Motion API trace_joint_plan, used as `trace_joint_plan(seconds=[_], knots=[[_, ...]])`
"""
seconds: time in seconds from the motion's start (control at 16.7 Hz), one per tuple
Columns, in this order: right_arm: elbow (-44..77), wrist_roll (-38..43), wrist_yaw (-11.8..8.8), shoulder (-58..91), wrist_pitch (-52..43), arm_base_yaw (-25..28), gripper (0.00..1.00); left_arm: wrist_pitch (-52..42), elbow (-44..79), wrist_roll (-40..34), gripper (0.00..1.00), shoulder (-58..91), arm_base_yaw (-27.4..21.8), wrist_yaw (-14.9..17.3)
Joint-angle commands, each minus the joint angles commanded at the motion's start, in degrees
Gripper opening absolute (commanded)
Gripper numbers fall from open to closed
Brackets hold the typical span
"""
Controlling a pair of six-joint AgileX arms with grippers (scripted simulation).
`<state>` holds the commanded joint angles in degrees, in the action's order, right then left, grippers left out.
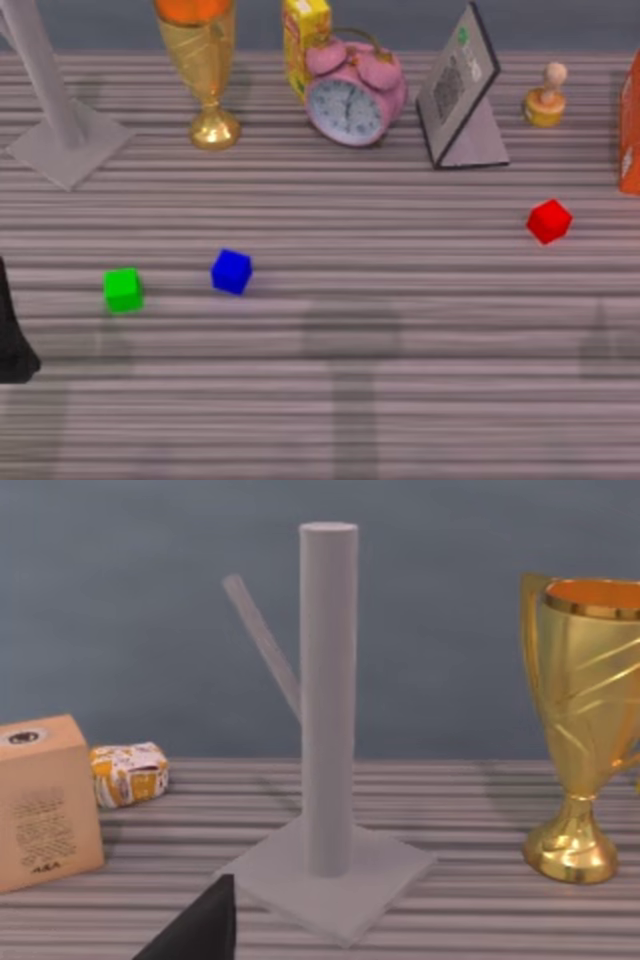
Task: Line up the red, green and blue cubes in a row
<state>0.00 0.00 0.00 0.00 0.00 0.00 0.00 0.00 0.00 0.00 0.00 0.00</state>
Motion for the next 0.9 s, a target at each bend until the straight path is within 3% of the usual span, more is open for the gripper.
trace_joint_plan(seconds=[0.42, 0.9], knots=[[8.8, -1.6, -0.2, 8.9, -5.7, 1.1, 1.0, 0.0, 0.0, 0.0, 1.0, 0.0, 0.0, 0.0], [46.9, -8.0, 0.1, 53.0, -28.8, 4.1, 1.0, 0.0, 0.0, 0.0, 1.0, 0.0, 0.0, 0.0]])
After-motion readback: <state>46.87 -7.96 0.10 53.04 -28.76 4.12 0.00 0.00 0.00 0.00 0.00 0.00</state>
